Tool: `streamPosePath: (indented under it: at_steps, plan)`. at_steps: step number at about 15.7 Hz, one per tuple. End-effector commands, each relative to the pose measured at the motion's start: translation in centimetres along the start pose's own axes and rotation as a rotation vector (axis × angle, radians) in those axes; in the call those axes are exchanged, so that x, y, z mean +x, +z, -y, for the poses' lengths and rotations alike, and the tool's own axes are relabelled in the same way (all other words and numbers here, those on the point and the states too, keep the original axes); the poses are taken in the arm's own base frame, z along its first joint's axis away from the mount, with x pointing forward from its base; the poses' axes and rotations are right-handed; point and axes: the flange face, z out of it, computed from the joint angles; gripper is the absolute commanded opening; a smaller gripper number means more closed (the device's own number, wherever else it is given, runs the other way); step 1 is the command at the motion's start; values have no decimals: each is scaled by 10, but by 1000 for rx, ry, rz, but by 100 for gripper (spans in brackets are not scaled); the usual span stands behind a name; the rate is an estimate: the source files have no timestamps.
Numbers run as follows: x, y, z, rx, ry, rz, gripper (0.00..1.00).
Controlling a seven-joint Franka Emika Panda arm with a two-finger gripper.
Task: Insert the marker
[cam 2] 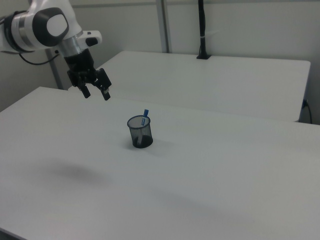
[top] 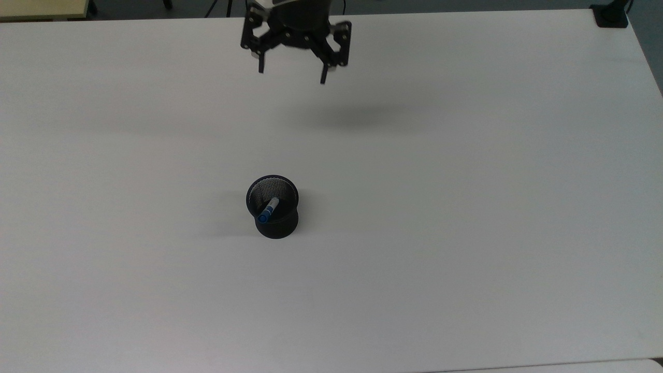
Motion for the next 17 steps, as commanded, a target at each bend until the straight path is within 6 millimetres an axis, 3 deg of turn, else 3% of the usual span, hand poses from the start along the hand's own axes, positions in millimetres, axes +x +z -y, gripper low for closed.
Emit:
streamPosePath:
  at_steps: [1, 9, 17]
  plan:
    - [-19, -16, -37, 95, -87, 46, 100]
    - [-27, -31, -37, 127, 8, 87, 100]
    - [-25, -31, -39, 127, 2, 90, 100]
